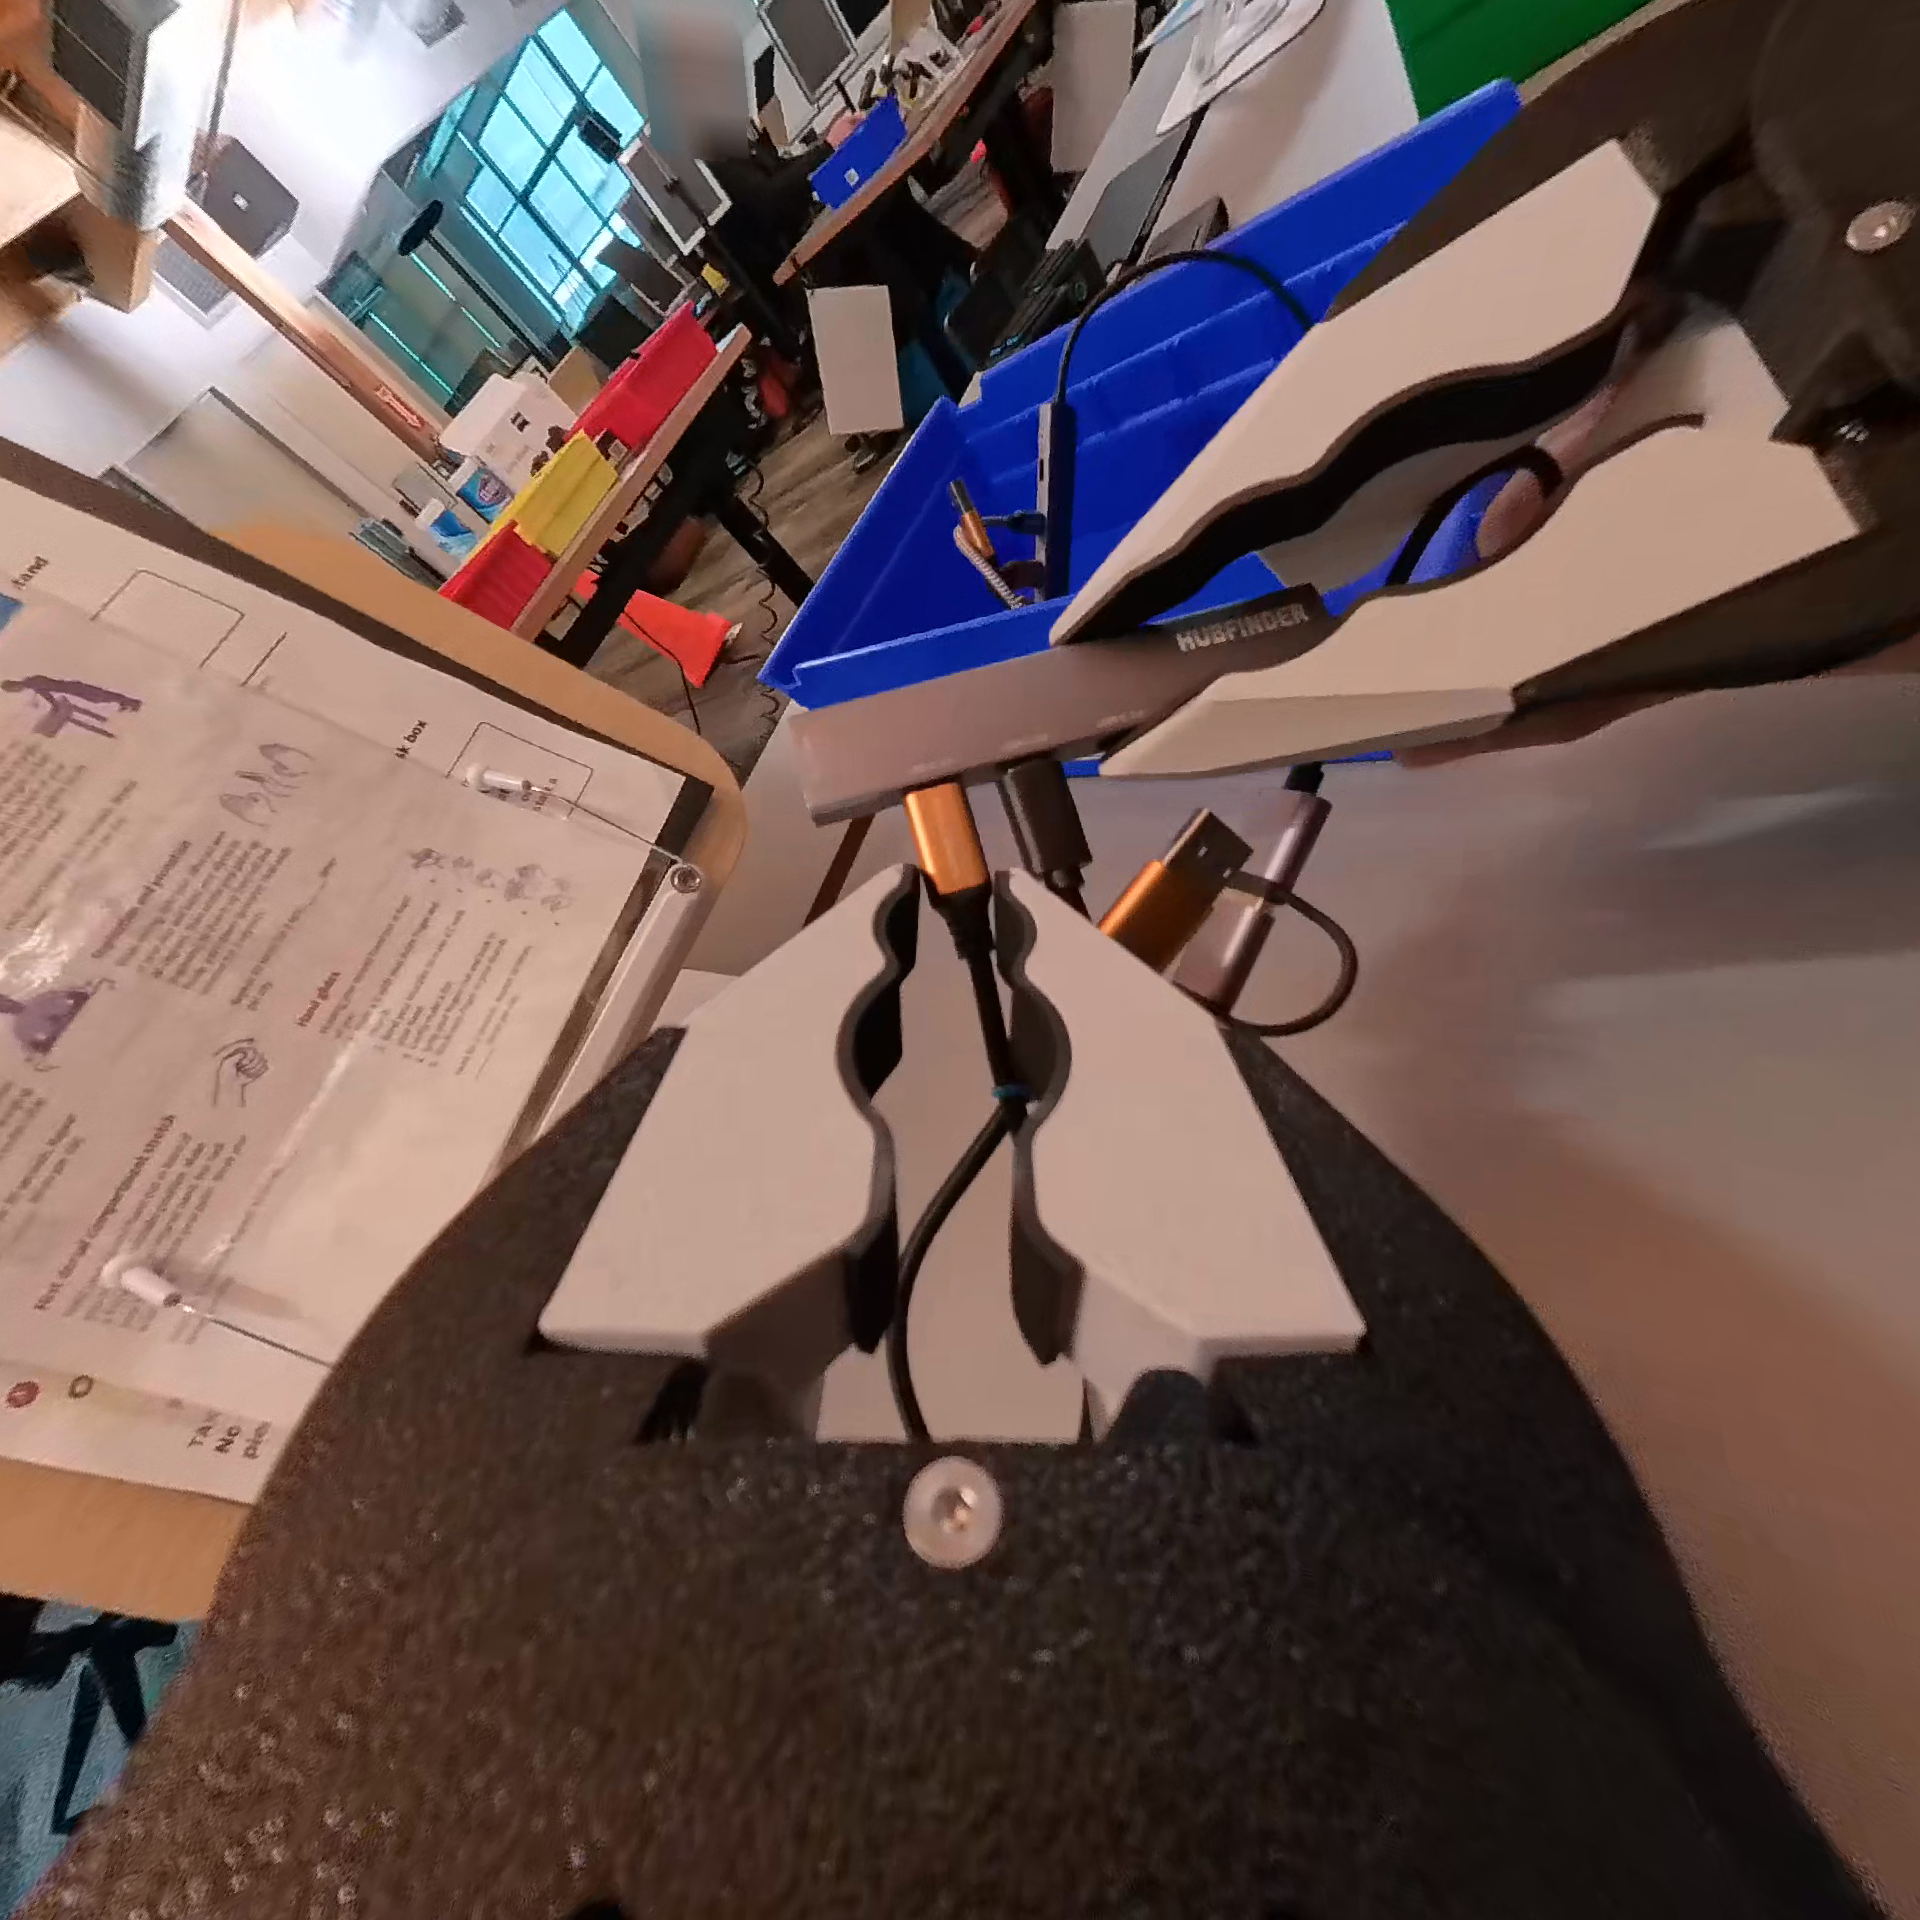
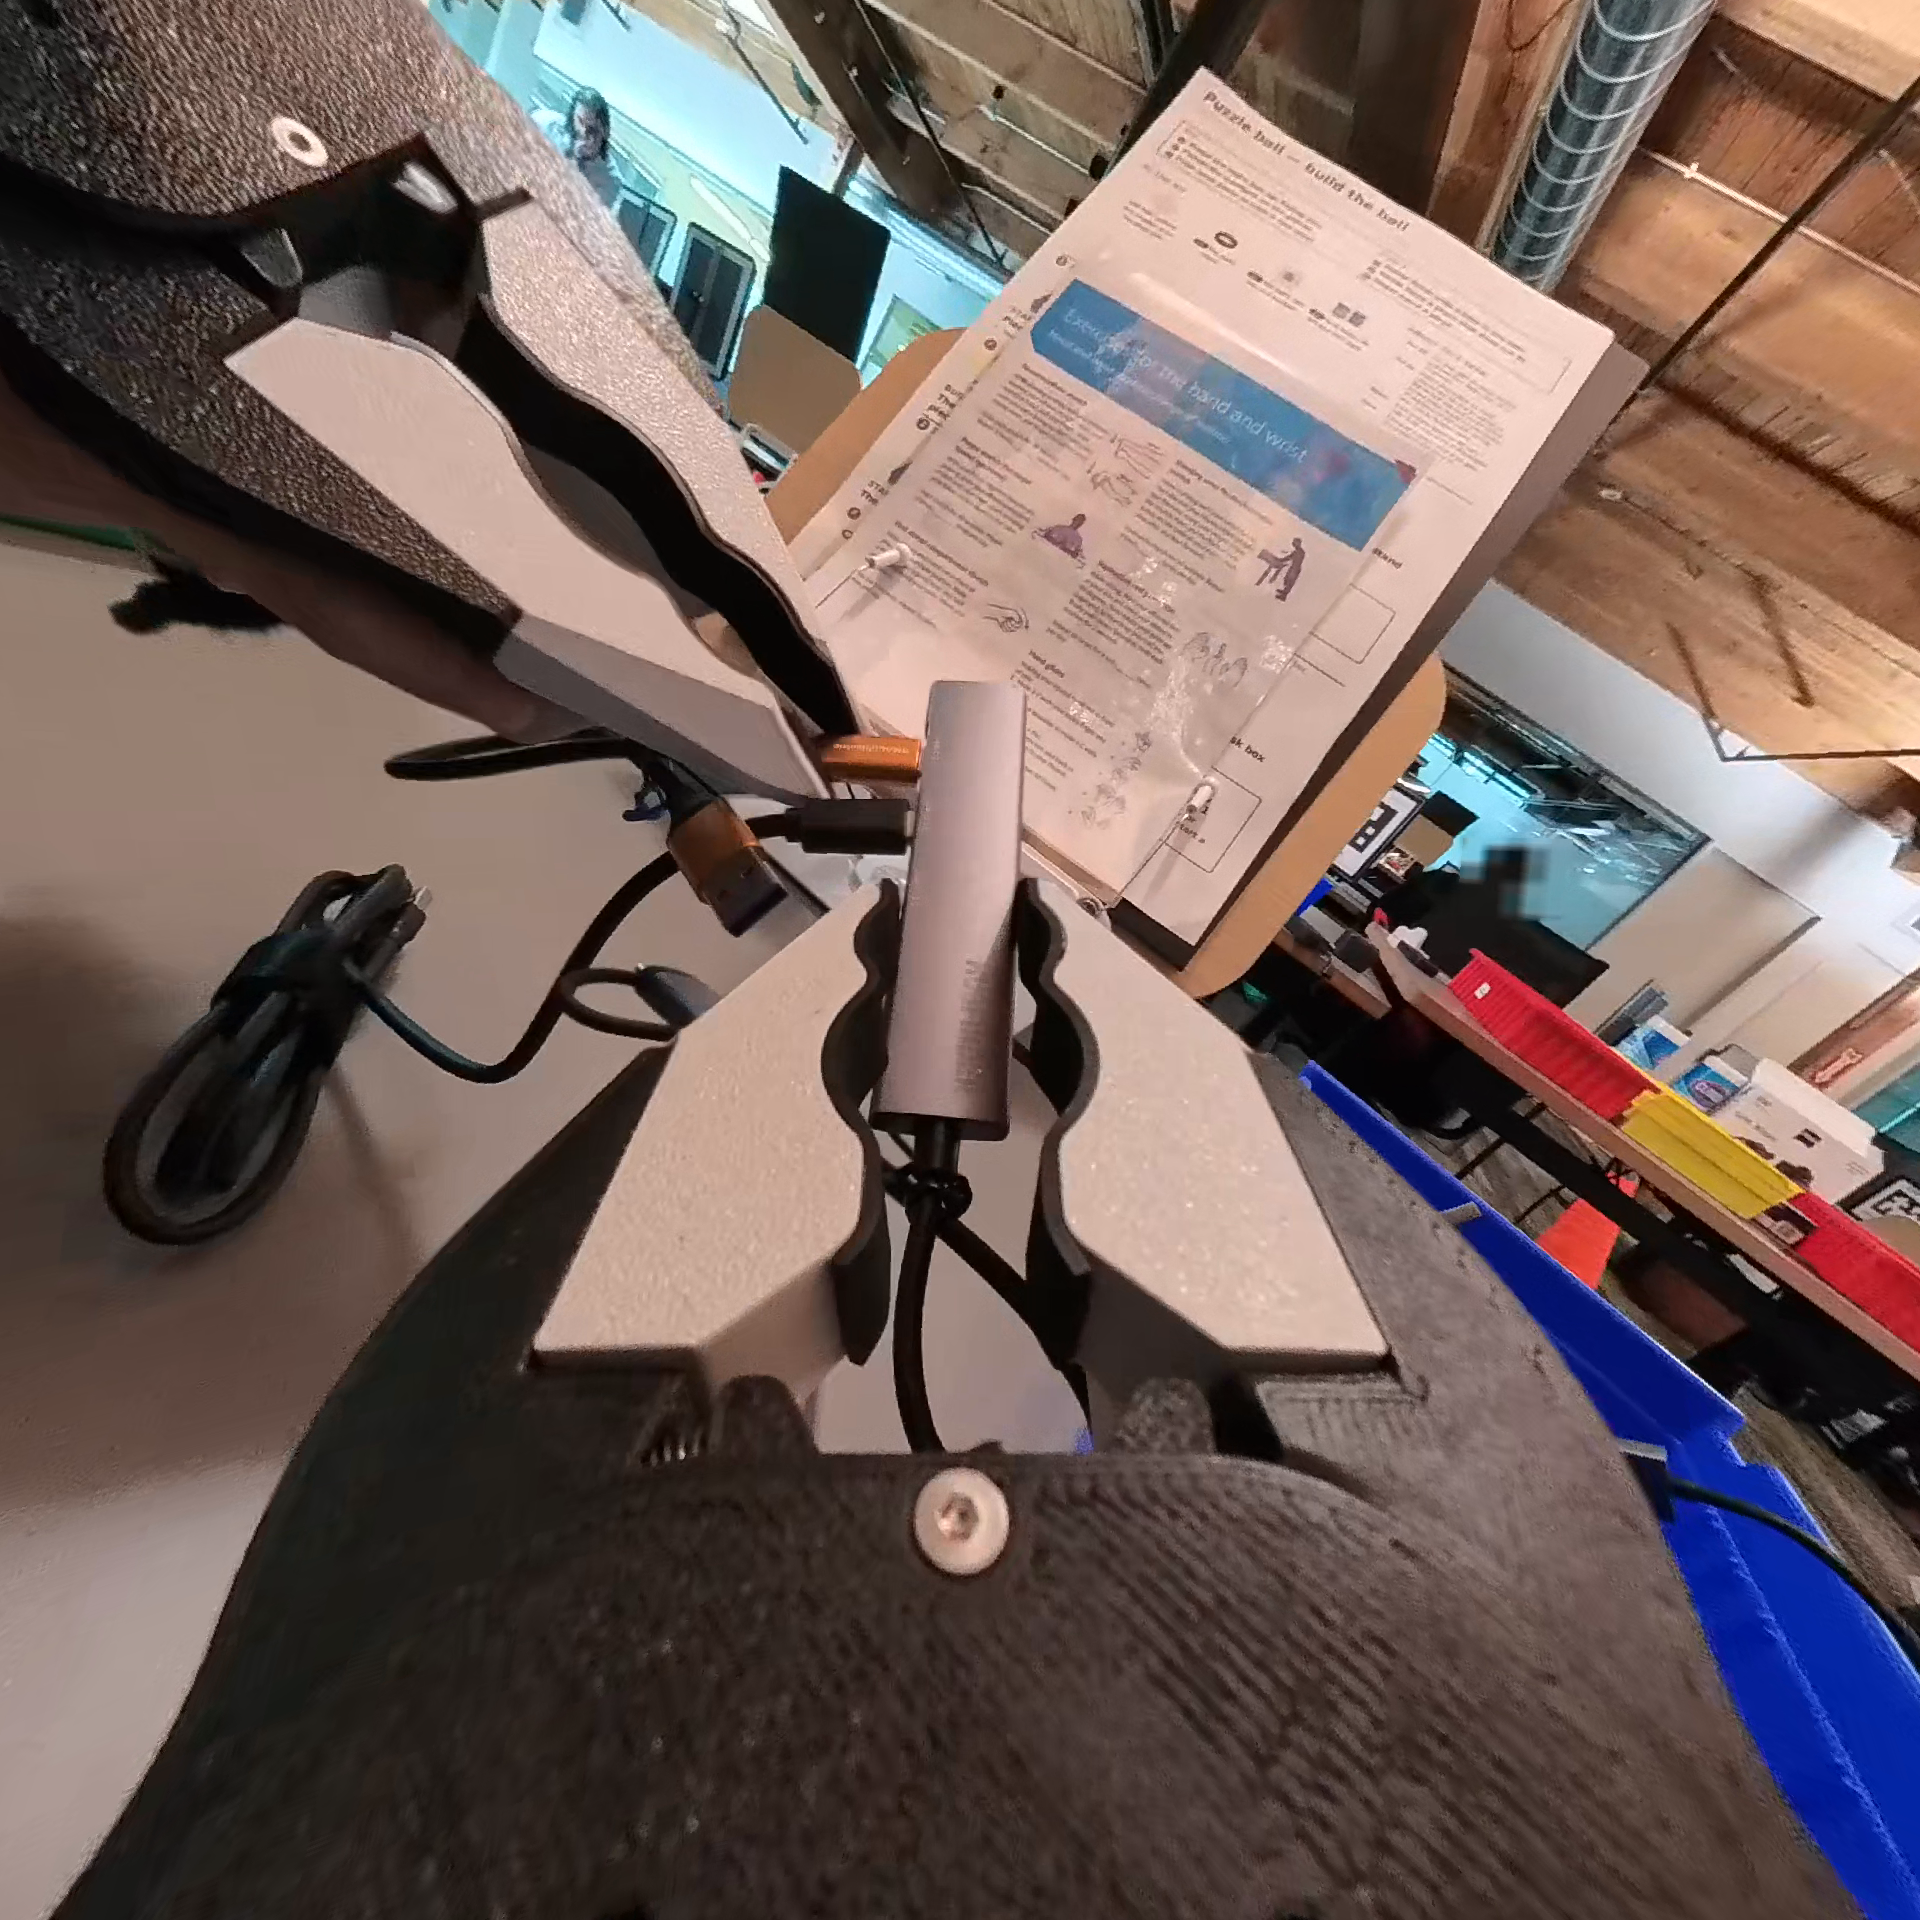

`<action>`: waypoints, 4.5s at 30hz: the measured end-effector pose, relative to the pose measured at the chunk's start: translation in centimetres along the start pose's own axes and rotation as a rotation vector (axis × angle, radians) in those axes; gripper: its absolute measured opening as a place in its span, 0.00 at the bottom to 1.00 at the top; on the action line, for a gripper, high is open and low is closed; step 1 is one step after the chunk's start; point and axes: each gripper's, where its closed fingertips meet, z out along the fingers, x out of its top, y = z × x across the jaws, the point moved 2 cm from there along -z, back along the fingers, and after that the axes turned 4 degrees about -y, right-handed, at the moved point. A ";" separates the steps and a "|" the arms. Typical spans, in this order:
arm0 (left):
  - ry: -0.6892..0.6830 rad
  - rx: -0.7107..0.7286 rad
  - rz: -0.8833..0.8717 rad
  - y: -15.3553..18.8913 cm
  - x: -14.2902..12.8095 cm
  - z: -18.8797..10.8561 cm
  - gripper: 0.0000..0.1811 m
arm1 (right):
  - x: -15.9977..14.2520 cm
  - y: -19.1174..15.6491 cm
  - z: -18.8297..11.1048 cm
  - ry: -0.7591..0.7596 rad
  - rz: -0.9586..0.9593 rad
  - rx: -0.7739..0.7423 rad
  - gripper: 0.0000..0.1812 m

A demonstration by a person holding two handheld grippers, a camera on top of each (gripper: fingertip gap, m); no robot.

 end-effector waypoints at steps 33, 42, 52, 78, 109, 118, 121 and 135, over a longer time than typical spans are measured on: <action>-0.065 0.010 -0.161 0.0 -0.4 0.7 0.04 | -1.1 0.2 0.4 0.032 0.214 0.013 0.11; -0.057 -0.141 -0.373 0.4 -0.5 0.4 0.04 | -0.8 0.2 0.4 0.021 0.188 0.023 0.11; -0.102 -0.028 -0.239 0.5 -0.8 1.2 0.04 | -1.6 0.4 0.8 -0.057 0.271 -0.002 0.12; 0.083 -0.023 -0.492 -5.9 2.8 -7.5 0.21 | 4.0 21.9 -8.1 -0.331 0.025 -0.398 0.11; -0.021 -0.126 -0.505 -4.1 2.1 -7.1 0.26 | -8.1 22.8 -12.5 -0.678 0.411 -0.268 0.13; -0.053 -0.207 -0.631 3.4 3.2 1.0 0.44 | -12.2 11.9 -20.2 -0.602 0.510 -0.221 0.36; -0.103 -0.238 -0.665 7.4 3.8 5.6 0.47 | -14.0 11.9 -21.4 -0.782 0.410 -0.216 0.57; -0.313 0.062 -0.649 7.2 2.9 16.6 0.31 | -11.0 11.6 -21.1 -0.661 0.387 -0.203 0.59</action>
